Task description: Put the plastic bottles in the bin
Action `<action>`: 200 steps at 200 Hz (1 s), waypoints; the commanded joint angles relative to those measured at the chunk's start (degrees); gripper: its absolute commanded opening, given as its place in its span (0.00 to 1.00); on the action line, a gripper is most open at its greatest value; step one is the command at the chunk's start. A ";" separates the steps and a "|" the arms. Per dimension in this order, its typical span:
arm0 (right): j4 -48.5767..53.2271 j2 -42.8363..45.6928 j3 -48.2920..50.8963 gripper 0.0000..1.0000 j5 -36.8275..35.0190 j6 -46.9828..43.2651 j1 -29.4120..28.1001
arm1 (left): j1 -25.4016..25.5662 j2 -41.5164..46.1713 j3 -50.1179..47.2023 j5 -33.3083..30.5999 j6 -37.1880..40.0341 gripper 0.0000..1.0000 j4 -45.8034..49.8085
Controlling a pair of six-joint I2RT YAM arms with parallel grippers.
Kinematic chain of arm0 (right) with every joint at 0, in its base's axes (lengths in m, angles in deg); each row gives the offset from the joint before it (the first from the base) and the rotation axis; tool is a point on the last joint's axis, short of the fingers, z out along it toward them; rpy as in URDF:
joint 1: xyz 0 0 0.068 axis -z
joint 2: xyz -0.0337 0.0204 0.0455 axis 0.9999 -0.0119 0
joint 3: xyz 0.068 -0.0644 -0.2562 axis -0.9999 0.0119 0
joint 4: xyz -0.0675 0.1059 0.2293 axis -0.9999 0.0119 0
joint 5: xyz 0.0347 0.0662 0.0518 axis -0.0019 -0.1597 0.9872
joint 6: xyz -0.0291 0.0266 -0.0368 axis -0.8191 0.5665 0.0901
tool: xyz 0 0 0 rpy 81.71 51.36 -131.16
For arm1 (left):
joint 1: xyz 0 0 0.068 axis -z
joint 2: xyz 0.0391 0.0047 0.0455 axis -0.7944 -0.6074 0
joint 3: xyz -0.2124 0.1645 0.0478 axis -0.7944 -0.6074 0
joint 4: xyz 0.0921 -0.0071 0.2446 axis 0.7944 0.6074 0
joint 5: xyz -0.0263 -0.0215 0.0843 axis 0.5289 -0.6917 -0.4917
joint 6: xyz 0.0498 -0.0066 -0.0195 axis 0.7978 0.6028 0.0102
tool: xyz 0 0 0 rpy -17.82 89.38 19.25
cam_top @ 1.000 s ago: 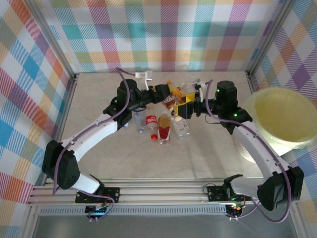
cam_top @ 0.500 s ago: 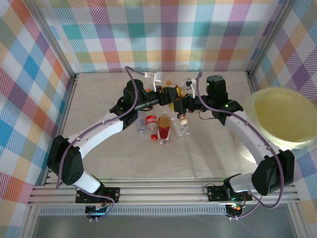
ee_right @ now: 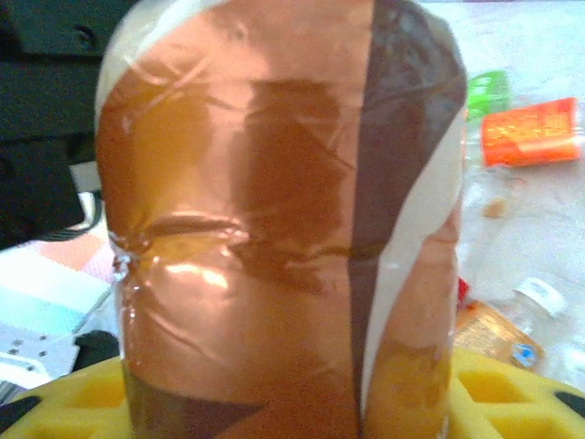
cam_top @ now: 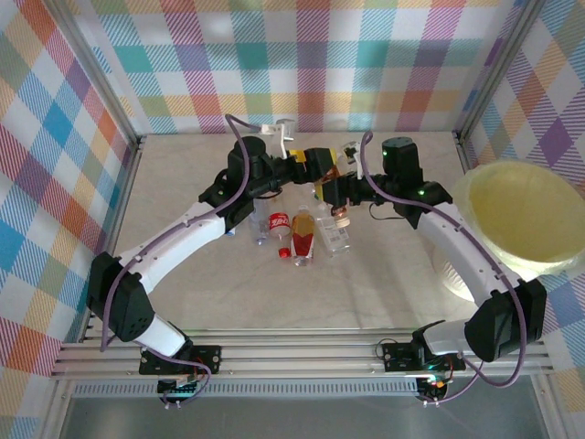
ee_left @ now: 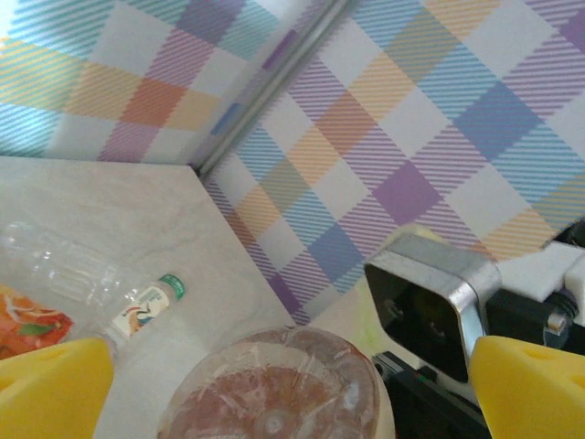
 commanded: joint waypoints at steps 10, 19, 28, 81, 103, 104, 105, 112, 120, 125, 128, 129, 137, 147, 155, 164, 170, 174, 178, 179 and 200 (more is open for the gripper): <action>4.86 2.13 -2.07 0.33 -9.64 -2.24 1.59 | 0.27 1.90 2.03 -8.35 0.06 1.00 6.29; 6.16 2.26 -2.38 0.32 -11.79 -2.64 2.21 | 0.26 2.51 2.35 -12.65 -0.50 1.00 8.99; 7.65 2.66 -2.88 0.32 -14.54 -3.38 2.65 | 0.26 3.11 2.60 -17.40 -0.89 1.00 11.80; 14.86 6.52 -7.96 0.31 -32.97 -11.01 4.77 | 0.26 5.62 -0.23 -33.27 -2.70 1.00 19.46; 15.47 8.17 -10.26 0.31 -42.01 -13.97 5.57 | 0.27 6.57 -1.99 -37.78 -4.49 1.00 20.24; 15.43 8.26 -10.30 0.31 -42.35 -14.04 5.63 | 0.25 6.67 -2.05 -37.94 -4.61 1.00 20.24; 15.37 8.35 -10.36 0.31 -42.65 -14.07 5.66 | 0.29 6.68 -2.17 -38.01 -4.67 1.00 20.24; 14.77 9.00 -10.81 0.30 -44.60 -14.61 6.02 | 0.23 7.00 -2.85 -39.35 -5.02 1.00 20.05; 14.26 9.74 -11.12 0.30 -46.40 -15.30 6.52 | 0.24 7.41 -3.93 -40.49 -5.43 1.00 19.46; 13.88 10.17 -11.29 0.30 -47.71 -15.74 6.84 | 0.31 7.75 -4.52 -41.17 -5.74 1.00 19.20; 13.67 10.37 -11.38 0.30 -48.68 -16.03 7.05 | 0.24 7.94 -4.81 -41.59 -6.07 1.00 19.03; 13.65 10.41 -11.43 0.30 -48.93 -16.12 7.12 | 0.24 7.93 -4.91 -41.73 -6.19 1.00 19.02; 13.12 11.17 -11.65 0.30 -51.44 -16.21 7.76 | 0.29 8.39 -5.65 -42.82 -6.76 1.00 18.69; 12.42 12.17 -11.83 0.29 -54.85 -19.04 8.75 | 0.25 8.83 -6.52 -43.62 -6.68 1.00 18.02; 11.81 13.07 -11.85 0.29 -57.28 -19.97 9.81 | 0.31 9.21 -7.18 -43.98 -6.44 1.00 17.43; 11.14 14.19 -11.83 0.29 -59.60 -20.80 11.52 | 0.18 9.54 -7.78 -44.23 -5.98 1.00 16.70; 10.88 14.97 -11.79 0.28 -60.74 -20.95 12.89 | 0.23 9.68 -8.17 -44.26 -5.63 1.00 16.37; 10.70 15.50 -11.71 0.28 -61.37 -20.96 13.92 | 0.17 9.73 -8.21 -44.37 -5.61 1.00 16.23; 10.38 16.04 -11.60 0.28 -61.75 -20.88 14.90 | 0.20 9.76 -8.26 -44.50 -5.46 1.00 16.20; 10.25 16.15 -11.54 0.28 -61.80 -20.88 15.13 | 0.22 9.72 -8.26 -44.50 -5.49 1.00 16.20; 9.03 19.07 -10.06 0.28 -61.58 -20.44 20.88 | 0.19 9.54 -8.50 -46.08 -6.82 1.00 16.72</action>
